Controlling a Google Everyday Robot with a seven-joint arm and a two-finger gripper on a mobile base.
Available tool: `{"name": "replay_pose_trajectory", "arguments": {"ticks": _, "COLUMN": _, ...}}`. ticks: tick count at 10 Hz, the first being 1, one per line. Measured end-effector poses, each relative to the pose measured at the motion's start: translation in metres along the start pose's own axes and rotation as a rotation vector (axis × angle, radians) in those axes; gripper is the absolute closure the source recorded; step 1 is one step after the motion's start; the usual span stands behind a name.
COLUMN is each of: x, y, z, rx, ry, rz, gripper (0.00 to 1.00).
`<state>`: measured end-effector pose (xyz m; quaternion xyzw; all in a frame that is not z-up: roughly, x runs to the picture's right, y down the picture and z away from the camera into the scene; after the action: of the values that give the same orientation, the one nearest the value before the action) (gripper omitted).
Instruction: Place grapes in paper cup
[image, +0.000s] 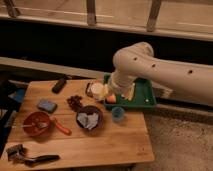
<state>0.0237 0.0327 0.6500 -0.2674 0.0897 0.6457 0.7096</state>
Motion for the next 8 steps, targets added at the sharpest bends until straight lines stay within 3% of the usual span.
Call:
{"name": "replay_pose_trajectory", "arguments": {"ticks": 1, "x": -0.0027, "y": 0.0281, "z": 0.0037, "rx": -0.018, "ry": 0.008, "rz": -0.051, "gripper": 0.25}}
{"name": "replay_pose_trajectory", "arguments": {"ticks": 2, "x": -0.0024, "y": 0.0321, "z": 0.0037, "rx": -0.022, "ry": 0.011, "rz": -0.057, "gripper": 0.25}}
{"name": "replay_pose_trajectory", "arguments": {"ticks": 8, "x": -0.0032, "y": 0.0298, "z": 0.0048, "rx": -0.015, "ry": 0.011, "rz": -0.06, "gripper": 0.25}}
